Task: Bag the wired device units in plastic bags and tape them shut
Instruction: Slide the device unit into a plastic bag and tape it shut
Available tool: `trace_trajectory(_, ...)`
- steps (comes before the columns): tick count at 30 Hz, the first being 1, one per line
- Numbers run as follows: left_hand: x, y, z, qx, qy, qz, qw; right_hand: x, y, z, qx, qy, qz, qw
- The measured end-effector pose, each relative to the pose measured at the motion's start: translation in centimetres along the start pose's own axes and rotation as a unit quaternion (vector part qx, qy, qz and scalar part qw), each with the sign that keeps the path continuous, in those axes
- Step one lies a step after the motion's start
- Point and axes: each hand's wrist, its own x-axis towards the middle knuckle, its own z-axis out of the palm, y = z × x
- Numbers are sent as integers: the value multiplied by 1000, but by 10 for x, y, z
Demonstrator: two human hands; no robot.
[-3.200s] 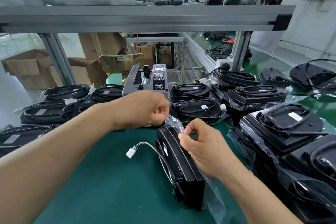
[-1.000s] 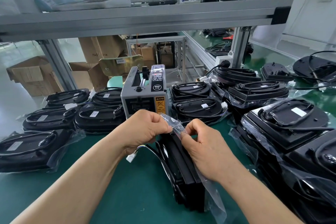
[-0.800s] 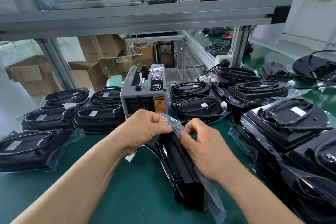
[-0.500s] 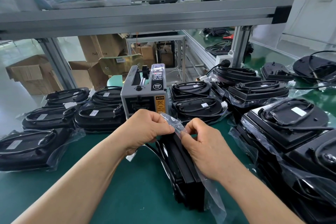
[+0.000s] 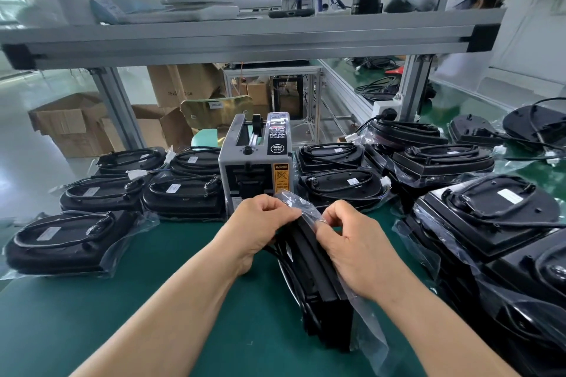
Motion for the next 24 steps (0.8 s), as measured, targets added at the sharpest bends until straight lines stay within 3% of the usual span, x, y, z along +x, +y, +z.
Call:
trace_trajectory(5, -13, 0, -2, 5, -14, -3, 1000, -2, -2, -1, 3, -17, 18, 1000)
trace_trajectory(9, -16, 0, -3, -21, 2, -9, 1000, 2, -16, -7, -51, -122, 55, 990)
trace_trajectory(13, -29, -4, -12, -60, 74, 7, 995, 4, -21, -18, -67, -203, 54, 975)
trace_trajectory(18, -68, -16, -60, 62, 175, 84, 979, -12, -24, -31, -84, -223, 20, 971)
trace_trajectory(21, -92, -28, -83, 84, 114, 66, 988, -20, -37, -28, -21, -294, -5, 956)
trace_trajectory(24, -116, -41, -102, 5, -53, 36, 998, -24, -58, -18, 70, -369, -20, 927)
